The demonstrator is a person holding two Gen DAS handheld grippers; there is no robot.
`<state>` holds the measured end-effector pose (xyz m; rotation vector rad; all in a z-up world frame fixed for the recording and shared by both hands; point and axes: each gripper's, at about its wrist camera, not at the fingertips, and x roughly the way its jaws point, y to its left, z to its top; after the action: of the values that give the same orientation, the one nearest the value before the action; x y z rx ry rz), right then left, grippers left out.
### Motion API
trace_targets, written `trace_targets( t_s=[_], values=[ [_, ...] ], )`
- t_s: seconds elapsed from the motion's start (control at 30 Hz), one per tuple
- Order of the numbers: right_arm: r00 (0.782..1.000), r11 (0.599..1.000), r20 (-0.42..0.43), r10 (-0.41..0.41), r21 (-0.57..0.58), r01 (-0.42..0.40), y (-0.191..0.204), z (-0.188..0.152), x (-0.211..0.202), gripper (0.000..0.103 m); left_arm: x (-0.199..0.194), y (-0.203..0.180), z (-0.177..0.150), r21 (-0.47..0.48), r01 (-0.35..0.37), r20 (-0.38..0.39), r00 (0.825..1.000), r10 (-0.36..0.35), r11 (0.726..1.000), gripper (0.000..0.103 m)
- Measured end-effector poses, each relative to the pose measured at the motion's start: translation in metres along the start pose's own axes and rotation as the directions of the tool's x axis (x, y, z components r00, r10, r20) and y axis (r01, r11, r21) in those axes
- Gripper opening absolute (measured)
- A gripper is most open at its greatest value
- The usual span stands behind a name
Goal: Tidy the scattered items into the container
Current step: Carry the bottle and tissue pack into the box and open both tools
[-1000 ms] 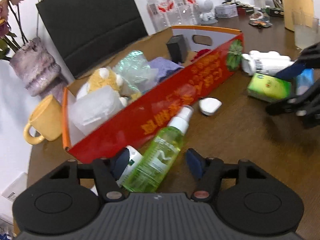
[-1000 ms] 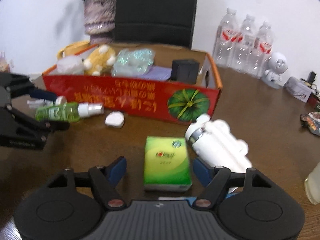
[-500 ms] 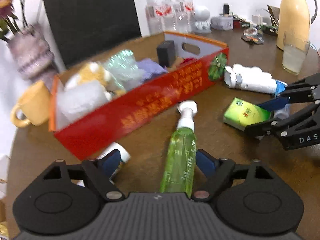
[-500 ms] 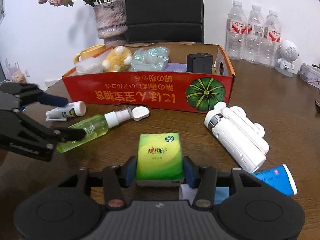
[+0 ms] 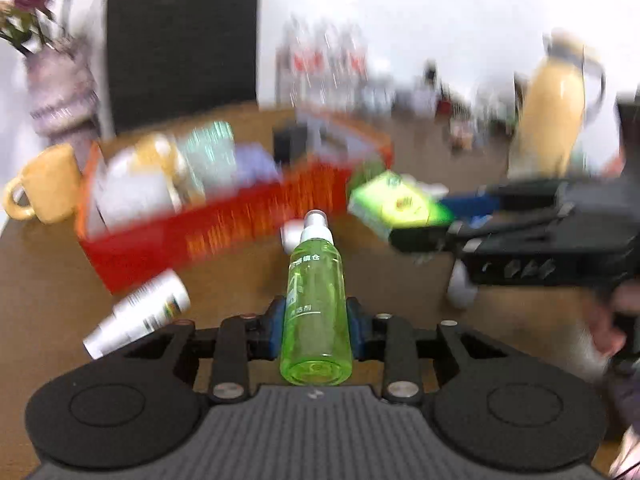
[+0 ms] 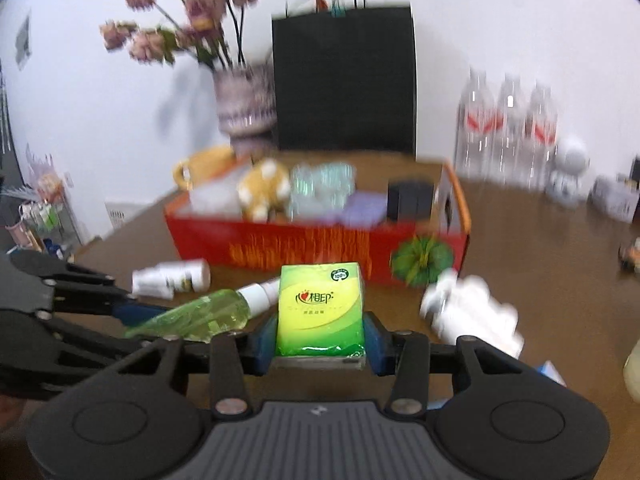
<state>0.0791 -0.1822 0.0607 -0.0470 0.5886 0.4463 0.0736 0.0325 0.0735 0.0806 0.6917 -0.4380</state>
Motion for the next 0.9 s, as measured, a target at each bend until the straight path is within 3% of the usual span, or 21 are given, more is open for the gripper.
trace_targets(
  t_s=[0.1,0.27,0.47,0.53,0.6,0.67,0.73,0.8,0.9],
  values=[
    [1.000,0.999,0.009,0.001,0.034,-0.001,-0.014,0.036,0.013,0.044,-0.004,0.017,0.042,-0.060,0.001,0.048,0.999,0.001,0.998,0.032],
    [0.992,0.984,-0.104,0.072,0.172,-0.053,-0.046,0.095,0.087,0.044,0.069,0.059,0.110,-0.149,-0.133,-0.071,0.990,0.124,0.980,0.032],
    [0.958,0.969,-0.272,0.095,0.247,-0.026,-0.060,0.120,0.171,0.044,0.135,0.097,0.134,-0.291,-0.193,-0.196,0.971,0.139,0.937,0.032],
    [0.942,0.970,-0.320,0.098,0.242,-0.019,-0.058,0.119,0.184,0.046,0.144,0.099,0.136,-0.256,-0.220,-0.245,0.957,0.157,0.941,0.033],
    [0.926,0.970,-0.366,0.097,0.243,-0.005,-0.058,0.118,0.194,0.048,0.139,0.095,0.138,-0.205,-0.239,-0.237,0.953,0.188,0.949,0.051],
    [0.913,0.964,-0.395,0.099,0.264,0.010,-0.063,0.119,0.197,0.052,0.129,0.092,0.143,-0.161,-0.262,-0.208,0.951,0.227,0.951,0.085],
    [0.903,0.951,-0.410,0.129,0.310,0.005,-0.072,0.124,0.196,0.074,0.121,0.093,0.148,-0.144,-0.274,-0.186,0.951,0.246,0.951,0.099],
    [0.899,0.941,-0.417,0.135,0.338,0.015,-0.077,0.130,0.189,0.081,0.113,0.092,0.157,-0.148,-0.260,-0.201,0.953,0.228,0.954,0.100],
    [0.878,0.952,-0.473,0.068,0.294,0.084,-0.075,0.146,0.172,0.086,0.100,0.090,0.168,-0.148,-0.257,-0.234,0.947,0.219,0.955,0.103]
  ],
)
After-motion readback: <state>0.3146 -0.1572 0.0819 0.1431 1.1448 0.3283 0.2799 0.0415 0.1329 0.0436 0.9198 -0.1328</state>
